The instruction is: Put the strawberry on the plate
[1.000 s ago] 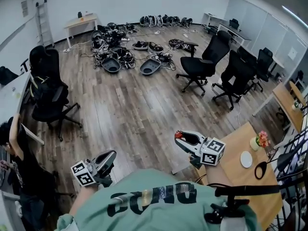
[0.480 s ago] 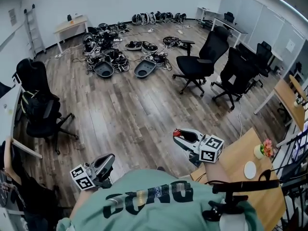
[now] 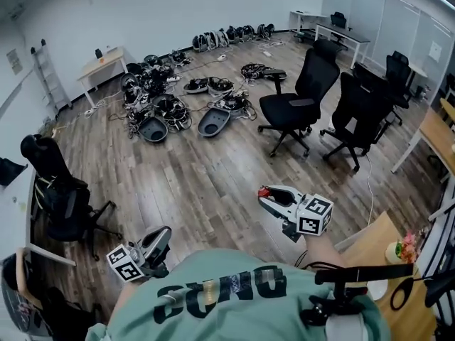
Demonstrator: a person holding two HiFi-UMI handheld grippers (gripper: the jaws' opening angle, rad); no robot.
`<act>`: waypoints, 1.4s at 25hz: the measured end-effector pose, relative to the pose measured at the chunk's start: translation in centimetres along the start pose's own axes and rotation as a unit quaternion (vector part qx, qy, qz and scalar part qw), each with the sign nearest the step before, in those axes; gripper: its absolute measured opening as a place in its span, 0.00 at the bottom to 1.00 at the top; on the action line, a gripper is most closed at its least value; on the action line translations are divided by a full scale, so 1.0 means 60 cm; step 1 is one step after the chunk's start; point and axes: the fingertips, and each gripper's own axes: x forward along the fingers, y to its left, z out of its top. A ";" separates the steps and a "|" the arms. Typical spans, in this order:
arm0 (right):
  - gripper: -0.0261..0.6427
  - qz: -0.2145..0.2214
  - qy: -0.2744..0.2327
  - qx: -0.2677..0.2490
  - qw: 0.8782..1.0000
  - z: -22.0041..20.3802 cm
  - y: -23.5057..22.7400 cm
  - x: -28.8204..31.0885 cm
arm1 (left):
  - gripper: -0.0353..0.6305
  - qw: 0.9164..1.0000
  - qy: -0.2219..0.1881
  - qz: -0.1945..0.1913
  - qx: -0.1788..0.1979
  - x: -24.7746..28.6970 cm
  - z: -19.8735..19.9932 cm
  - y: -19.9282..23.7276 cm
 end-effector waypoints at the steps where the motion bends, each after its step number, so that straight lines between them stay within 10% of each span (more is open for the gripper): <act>1: 0.26 -0.006 -0.003 0.003 1.000 0.002 -0.024 -0.012 | 0.04 1.000 0.017 -0.007 0.010 0.032 -0.007 0.002; 10: 0.26 -0.123 -0.016 0.032 0.992 -0.017 -0.197 -0.117 | 0.04 0.993 0.081 -0.081 -0.010 0.243 -0.020 0.130; 15: 0.26 -0.237 -0.018 0.027 0.971 -0.013 -0.264 -0.153 | 0.04 0.975 0.106 -0.192 -0.046 0.388 -0.022 0.232; 26: 0.26 -0.474 -0.043 0.070 0.877 -0.011 -0.296 -0.164 | 0.04 0.881 0.201 -0.412 -0.115 0.638 -0.009 0.383; 35: 0.26 -0.592 -0.033 0.085 0.801 -0.027 -0.233 -0.229 | 0.04 0.796 0.275 -0.509 -0.178 0.732 -0.104 0.330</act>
